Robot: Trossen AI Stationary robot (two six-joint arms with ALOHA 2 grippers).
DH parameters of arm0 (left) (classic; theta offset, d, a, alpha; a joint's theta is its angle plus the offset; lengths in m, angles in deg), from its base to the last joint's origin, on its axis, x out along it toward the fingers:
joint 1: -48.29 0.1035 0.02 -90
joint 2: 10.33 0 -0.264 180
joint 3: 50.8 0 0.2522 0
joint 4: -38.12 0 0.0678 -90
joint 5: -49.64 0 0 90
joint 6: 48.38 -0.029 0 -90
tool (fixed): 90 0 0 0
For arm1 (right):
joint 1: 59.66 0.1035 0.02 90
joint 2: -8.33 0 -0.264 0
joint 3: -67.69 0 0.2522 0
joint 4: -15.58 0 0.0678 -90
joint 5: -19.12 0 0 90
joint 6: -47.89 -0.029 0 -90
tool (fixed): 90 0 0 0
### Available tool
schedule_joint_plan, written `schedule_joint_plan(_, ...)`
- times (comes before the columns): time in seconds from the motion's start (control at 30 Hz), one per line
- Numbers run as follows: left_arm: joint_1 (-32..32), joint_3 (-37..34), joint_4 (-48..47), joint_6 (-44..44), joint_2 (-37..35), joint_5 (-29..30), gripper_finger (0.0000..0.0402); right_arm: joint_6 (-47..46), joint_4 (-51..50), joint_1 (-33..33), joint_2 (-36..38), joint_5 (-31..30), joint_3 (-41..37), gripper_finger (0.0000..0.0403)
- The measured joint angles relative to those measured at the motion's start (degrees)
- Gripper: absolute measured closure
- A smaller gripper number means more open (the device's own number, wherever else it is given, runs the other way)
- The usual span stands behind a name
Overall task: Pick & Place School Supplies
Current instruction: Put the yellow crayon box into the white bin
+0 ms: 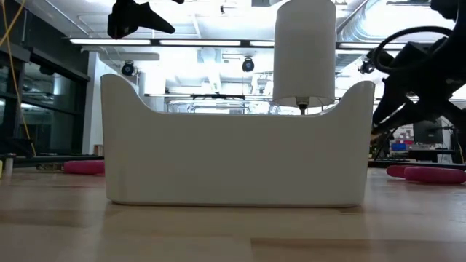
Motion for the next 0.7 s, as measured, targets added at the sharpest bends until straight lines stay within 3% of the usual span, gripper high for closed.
schedule_joint_plan(0.37,0.0,0.0,0.0,0.0,0.0,0.0,0.0175,4.4,0.1,0.4,0.0,-4.4,5.8,0.0363)
schedule_joint_plan(0.7,0.0,0.0,0.0,0.0,0.0,0.0,0.0175,6.5,1.0,8.2,0.0,-7.3,14.6,0.0364)
